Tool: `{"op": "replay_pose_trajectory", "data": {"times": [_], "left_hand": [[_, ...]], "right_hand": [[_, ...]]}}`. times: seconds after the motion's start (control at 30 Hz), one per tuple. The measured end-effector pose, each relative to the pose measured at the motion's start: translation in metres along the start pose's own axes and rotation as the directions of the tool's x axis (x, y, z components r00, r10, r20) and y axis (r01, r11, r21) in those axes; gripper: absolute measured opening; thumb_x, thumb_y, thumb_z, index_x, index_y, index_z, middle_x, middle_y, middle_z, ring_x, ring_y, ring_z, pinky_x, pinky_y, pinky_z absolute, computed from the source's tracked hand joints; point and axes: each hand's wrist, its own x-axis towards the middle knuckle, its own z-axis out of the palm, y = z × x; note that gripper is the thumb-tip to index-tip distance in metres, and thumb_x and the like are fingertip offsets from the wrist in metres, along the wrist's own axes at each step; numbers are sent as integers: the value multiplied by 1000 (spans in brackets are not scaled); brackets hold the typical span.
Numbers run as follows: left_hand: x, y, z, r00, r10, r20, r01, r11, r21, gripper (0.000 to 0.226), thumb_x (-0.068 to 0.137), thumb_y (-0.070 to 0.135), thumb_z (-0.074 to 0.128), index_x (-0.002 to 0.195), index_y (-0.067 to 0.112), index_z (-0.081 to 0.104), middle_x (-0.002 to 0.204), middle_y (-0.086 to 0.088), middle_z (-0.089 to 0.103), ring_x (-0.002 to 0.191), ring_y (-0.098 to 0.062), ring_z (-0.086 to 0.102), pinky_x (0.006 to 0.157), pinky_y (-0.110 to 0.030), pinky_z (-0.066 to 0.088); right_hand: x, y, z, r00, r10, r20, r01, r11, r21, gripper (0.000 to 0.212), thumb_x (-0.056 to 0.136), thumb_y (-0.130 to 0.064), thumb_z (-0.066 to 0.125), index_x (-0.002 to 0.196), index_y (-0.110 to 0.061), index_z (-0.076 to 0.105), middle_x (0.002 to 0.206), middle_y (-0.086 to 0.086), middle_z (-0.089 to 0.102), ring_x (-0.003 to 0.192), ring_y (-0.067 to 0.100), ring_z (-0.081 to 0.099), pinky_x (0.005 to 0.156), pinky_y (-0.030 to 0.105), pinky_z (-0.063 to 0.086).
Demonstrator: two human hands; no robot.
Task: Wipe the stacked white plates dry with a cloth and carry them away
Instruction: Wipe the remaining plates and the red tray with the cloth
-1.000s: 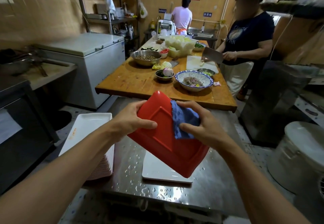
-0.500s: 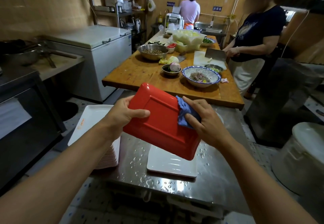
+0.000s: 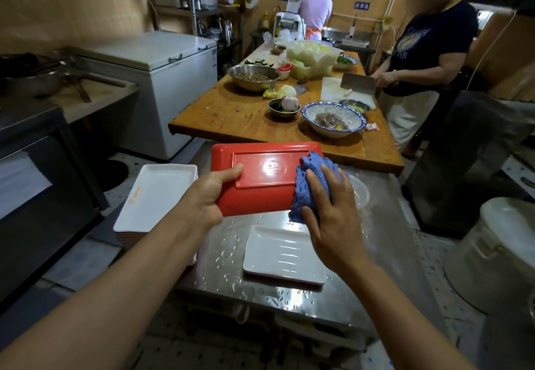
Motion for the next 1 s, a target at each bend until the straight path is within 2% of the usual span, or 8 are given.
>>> {"op": "replay_pose_trajectory", "data": {"times": [0.2,0.27,0.33,0.4,0.53,0.7,0.83,1.0], "left_hand": [[-3,-16,16,998,-45,43,49,992,-117,29,92,27,56,109,5,63,90,-10,71,66,-24,68,68,-44,53],[-4,-19,15,997,-53,56,61,985,-159,42,94,33,52,120,1,58,112,-19,66,91,-28,66,80,-40,53],[-4,-20,10,999,-13,46,21,983,-180,47,95,34,50,126,-1,54,122,-21,61,106,-31,62,84,-37,52],[-4,-20,4,998,62,19,-58,984,-171,41,96,28,50,124,-1,55,117,-20,64,96,-27,67,75,-34,56],[-7,-20,-14,989,144,15,-141,982,-126,15,94,18,52,98,8,63,73,-6,73,59,-17,70,52,-31,58],[-9,-7,-45,981,186,-63,-190,979,-67,17,90,19,59,104,10,61,84,-11,70,68,-24,69,58,-40,58],[-9,3,-72,973,214,-82,-219,974,-61,17,87,21,62,101,12,63,80,-9,73,69,-23,70,66,-42,56],[-14,10,-101,977,194,-93,-202,975,-89,11,84,22,63,93,15,65,82,-9,74,74,-25,71,66,-42,56]], "right_hand": [[-3,-56,24,993,-117,26,119,991,-68,58,88,-41,40,138,-11,48,146,15,40,137,37,24,113,51,21],[-2,-75,30,993,-117,14,117,992,-42,57,89,-40,38,137,-11,49,145,14,42,136,34,25,112,50,21],[4,-84,32,997,-71,37,70,997,17,58,90,-42,32,139,-14,46,147,9,38,138,31,24,115,48,17],[13,-86,32,995,-59,86,55,997,49,62,90,-47,23,144,-19,39,153,3,30,141,27,19,118,43,8],[35,-74,35,983,-81,164,79,997,18,54,97,-46,30,148,-29,27,158,-4,17,145,20,11,118,39,4],[47,-48,37,986,13,166,-22,998,52,50,100,-33,38,148,-24,25,158,4,16,143,22,14,115,30,6],[50,-49,40,962,153,227,-207,949,239,44,101,-28,33,144,-17,33,140,13,36,122,26,39,94,28,31],[60,-60,49,963,211,169,-257,909,329,21,98,-14,38,108,-4,53,103,17,59,92,27,49,67,25,25]]}}
